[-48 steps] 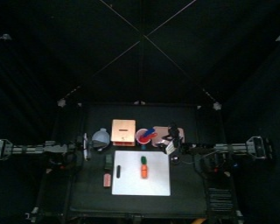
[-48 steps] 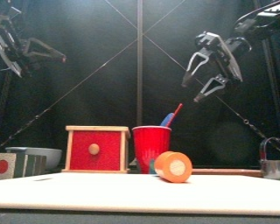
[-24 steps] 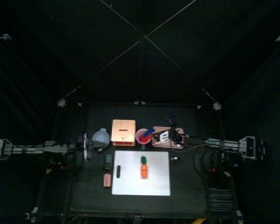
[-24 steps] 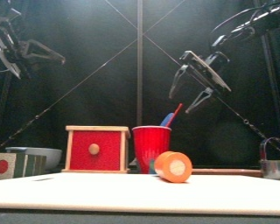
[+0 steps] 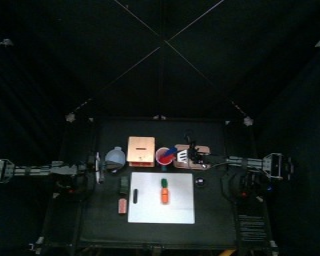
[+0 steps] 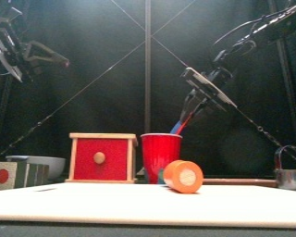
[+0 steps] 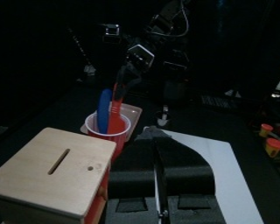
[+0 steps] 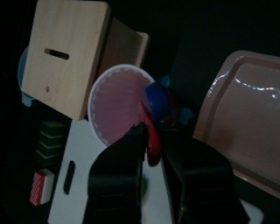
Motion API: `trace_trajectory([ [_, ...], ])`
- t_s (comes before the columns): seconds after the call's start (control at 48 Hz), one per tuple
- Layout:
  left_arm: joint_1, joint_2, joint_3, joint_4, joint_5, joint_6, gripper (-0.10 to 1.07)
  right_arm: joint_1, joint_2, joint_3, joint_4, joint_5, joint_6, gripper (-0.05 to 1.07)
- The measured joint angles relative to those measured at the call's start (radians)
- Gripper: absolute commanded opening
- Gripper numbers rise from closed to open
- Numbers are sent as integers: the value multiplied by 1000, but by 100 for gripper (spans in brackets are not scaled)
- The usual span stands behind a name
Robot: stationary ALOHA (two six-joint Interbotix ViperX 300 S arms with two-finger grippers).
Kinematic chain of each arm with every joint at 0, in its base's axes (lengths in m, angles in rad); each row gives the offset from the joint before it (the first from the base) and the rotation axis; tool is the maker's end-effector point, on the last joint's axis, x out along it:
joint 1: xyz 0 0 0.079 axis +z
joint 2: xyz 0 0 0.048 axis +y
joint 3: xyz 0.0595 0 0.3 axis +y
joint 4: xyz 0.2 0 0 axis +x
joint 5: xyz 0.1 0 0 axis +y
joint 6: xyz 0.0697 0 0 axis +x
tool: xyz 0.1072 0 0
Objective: Cut carrot
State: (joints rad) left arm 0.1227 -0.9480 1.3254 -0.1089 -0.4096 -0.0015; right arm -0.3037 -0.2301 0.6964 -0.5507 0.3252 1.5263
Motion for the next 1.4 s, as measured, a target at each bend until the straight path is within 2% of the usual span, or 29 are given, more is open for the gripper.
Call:
trace_trajectory([
  [0.083,0,0,2,0,0,0,16,0,-11,0,-3,2,0,32],
  [0.229,2,0,2,0,0,-2,16,8,-72,0,-26,0,-2,31],
  [0.396,0,0,0,0,0,-2,16,48,-192,18,-101,2,0,31],
  [0.604,0,0,2,9,0,6,16,121,-348,95,-204,-18,0,31],
  [0.792,0,0,0,104,2,12,16,215,-446,166,-339,-106,2,31],
  [0.958,-11,14,2,201,0,12,21,279,-433,216,-449,-224,0,31],
  [1.104,-26,81,0,262,-8,6,36,304,-357,222,-549,-276,-2,31],
  [1.25,-60,193,-26,267,-60,8,65,308,-290,210,-614,-279,0,31],
  [1.396,-83,308,-57,247,-156,5,91,319,-242,175,-630,-287,0,31],
])
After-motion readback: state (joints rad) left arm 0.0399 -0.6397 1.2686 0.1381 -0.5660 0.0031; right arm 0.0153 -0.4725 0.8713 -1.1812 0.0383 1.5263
